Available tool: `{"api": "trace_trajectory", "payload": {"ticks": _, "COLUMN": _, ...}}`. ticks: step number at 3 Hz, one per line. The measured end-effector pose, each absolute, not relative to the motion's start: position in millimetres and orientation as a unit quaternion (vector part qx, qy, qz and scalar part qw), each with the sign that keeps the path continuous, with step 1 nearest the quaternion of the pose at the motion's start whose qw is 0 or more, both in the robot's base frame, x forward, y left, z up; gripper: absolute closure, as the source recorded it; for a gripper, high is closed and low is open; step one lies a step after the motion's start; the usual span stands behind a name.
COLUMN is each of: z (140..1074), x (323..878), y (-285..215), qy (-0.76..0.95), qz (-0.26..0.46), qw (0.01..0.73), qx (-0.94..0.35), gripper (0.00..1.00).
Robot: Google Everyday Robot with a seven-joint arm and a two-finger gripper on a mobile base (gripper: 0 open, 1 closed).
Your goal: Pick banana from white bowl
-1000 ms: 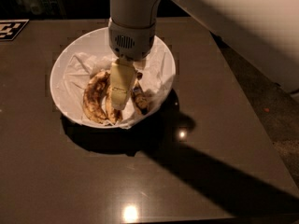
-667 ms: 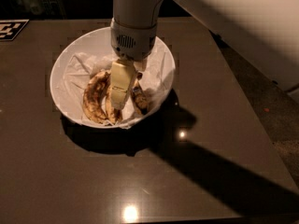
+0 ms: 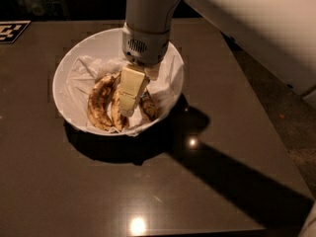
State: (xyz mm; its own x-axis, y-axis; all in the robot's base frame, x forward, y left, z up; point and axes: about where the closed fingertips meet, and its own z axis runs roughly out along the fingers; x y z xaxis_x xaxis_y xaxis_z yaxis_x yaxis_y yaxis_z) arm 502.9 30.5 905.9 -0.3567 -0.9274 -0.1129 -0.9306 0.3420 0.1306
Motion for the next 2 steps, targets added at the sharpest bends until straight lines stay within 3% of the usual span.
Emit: {"api": "trace_trajectory", "payload": {"ticks": 2, "z": 893.6, "x": 503.2, "y": 25.7, "qy": 0.827, "qz": 0.093, "qw": -0.009, "qx": -0.555, "gripper": 0.19}}
